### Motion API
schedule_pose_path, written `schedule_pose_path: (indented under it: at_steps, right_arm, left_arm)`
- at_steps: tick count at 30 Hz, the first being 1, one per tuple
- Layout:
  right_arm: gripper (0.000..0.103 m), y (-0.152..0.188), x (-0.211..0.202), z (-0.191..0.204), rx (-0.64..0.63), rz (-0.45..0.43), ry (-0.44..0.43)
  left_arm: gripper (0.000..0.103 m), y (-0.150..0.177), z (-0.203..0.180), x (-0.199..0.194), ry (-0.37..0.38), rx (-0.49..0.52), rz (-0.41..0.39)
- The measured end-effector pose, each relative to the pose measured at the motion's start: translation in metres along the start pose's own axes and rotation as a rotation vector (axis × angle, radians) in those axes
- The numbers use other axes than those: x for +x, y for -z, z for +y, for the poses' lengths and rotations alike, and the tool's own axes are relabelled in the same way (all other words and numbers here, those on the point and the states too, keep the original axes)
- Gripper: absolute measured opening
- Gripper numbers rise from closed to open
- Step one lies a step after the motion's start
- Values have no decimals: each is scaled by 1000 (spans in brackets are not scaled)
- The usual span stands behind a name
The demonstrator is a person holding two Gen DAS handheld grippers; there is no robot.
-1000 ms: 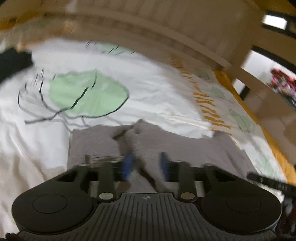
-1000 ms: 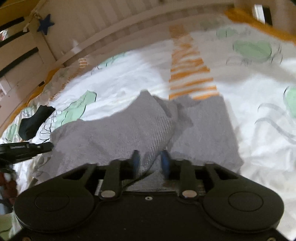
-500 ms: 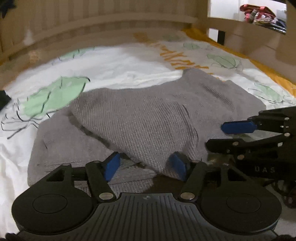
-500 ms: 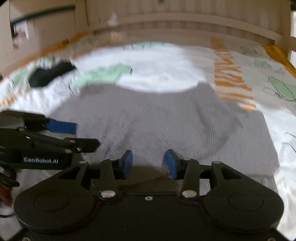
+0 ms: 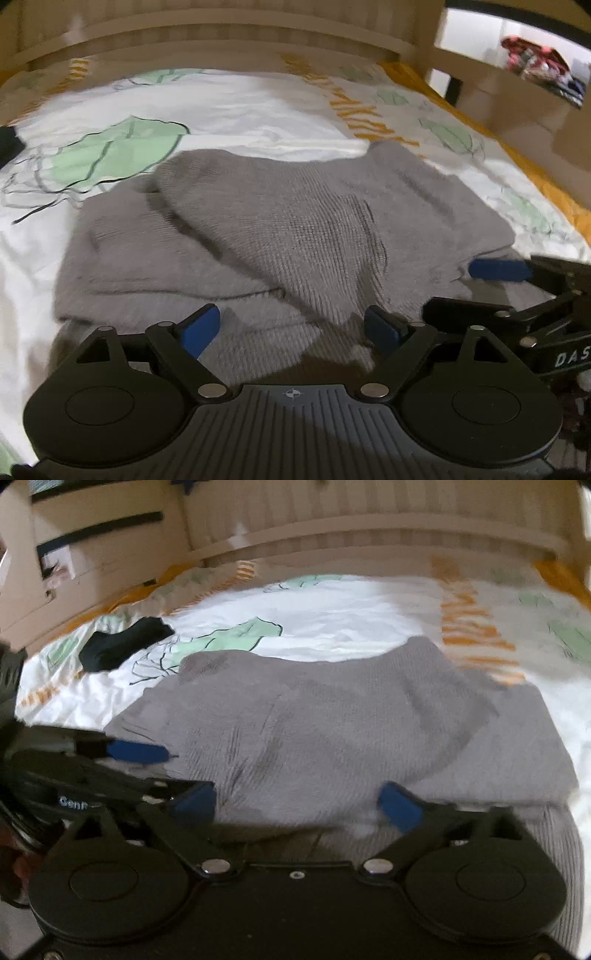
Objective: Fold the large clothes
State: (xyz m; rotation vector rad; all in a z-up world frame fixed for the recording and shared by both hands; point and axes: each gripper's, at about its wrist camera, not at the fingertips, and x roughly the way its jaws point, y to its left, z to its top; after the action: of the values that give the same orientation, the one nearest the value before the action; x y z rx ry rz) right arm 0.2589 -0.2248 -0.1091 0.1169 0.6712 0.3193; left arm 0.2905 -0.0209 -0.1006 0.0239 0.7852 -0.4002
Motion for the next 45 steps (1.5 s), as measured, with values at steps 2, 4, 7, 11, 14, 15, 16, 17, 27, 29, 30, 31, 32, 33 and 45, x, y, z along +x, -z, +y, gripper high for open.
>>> schedule_pose_path:
  at_steps: [2,4,7,11,14,15,16,17,27,29,30,31,32,33,45]
  right_arm:
    - [101,3,-15,-4,43,-9,-16]
    - [101,5,-29,-7,78,-14,-17]
    - [103,8,-55,-15,140,-24,-20]
    - [103,10,-92,-25,224,-31,-18]
    - [103,13,-118,-31,275,-25,-30]
    - [103,15,-127,-32,291,-23,-39]
    - [103,17,-135,-33,305,-20,-47]
    - [103,20,-144,-35,317,-13,-50]
    - [103,67,-196,-37,375,59,-48]
    - [103,78,-201,-38,396,67,-46]
    - [103,82,-203,-38,405,72,-44]
    - [103,87,-205,-39,415,80,-42]
    - [103,91,-208,-39,421,85,-44]
    - [103,93,-210,-40,422,88,-47]
    - [103,110,-209,-29,343,176,-61]
  left_arm:
    - [85,4,3,-14,-2,-57,11]
    - [85,8,7,-30,4,-109,4]
    - [85,15,10,-61,-7,-150,-27]
    - [85,24,12,-102,-25,-147,-42]
    - [85,32,17,-128,-18,-144,-33]
    - [85,36,20,-136,-16,-147,-27]
    - [85,37,22,-141,-15,-156,-22]
    - [85,42,27,-149,-12,-171,-16]
    - [85,98,45,-180,10,-252,118]
    - [85,108,44,-179,34,-255,141]
    - [85,112,42,-179,40,-247,146]
    - [85,114,40,-178,45,-234,150]
    - [85,114,36,-176,52,-220,159]
    - [85,114,34,-173,65,-217,169]
    - [85,128,24,-145,111,-188,224]
